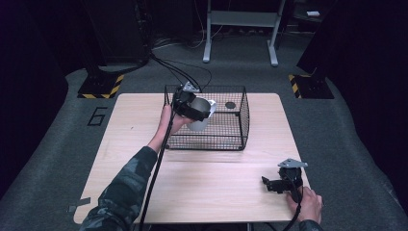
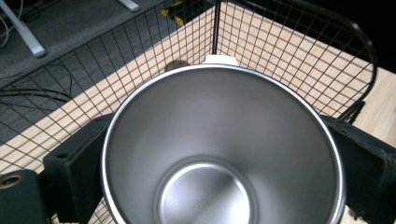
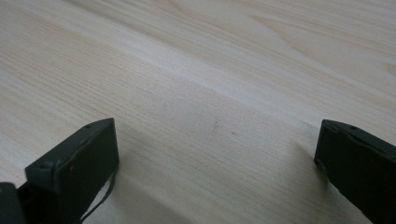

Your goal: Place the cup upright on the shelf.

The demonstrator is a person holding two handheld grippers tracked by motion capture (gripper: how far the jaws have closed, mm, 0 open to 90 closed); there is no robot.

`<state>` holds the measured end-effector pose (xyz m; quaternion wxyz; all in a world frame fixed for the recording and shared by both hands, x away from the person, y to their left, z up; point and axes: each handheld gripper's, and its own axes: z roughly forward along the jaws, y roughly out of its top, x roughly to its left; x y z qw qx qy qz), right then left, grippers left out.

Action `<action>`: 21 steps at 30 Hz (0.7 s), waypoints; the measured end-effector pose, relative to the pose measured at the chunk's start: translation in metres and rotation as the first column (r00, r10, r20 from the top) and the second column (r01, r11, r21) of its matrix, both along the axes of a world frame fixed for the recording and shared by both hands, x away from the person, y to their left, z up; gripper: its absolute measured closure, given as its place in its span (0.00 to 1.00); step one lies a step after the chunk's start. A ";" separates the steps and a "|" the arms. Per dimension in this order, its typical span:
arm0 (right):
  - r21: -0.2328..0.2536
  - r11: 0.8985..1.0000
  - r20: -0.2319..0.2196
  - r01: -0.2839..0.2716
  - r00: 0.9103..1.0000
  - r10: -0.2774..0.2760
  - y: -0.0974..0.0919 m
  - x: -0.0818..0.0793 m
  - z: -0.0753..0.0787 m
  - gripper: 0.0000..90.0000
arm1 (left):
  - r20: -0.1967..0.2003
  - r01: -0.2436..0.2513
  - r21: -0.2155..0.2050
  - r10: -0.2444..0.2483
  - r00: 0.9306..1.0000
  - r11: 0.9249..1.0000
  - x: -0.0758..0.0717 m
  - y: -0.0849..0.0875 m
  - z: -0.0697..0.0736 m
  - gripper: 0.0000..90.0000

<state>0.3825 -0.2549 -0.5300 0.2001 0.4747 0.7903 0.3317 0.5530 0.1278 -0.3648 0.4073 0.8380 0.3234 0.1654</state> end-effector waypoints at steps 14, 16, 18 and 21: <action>-0.002 1.000 0.002 -0.002 1.000 0.002 0.000 0.000 0.000 0.00 | -0.052 -0.014 0.008 0.015 0.999 1.000 0.020 -0.011 -0.018 0.07; -0.002 1.000 0.002 -0.002 1.000 0.002 0.000 0.000 0.000 0.00 | -0.057 -0.021 0.011 0.022 0.998 1.000 0.023 -0.011 -0.021 0.07; -0.002 1.000 0.002 -0.002 1.000 0.002 0.000 0.000 0.000 0.00 | -0.061 -0.028 0.015 0.029 0.998 0.999 0.026 -0.011 -0.024 0.07; -0.002 1.000 0.002 -0.001 1.000 0.001 0.000 0.000 0.000 0.00 | -0.067 -0.035 0.021 0.037 0.997 0.999 0.031 -0.011 -0.027 0.07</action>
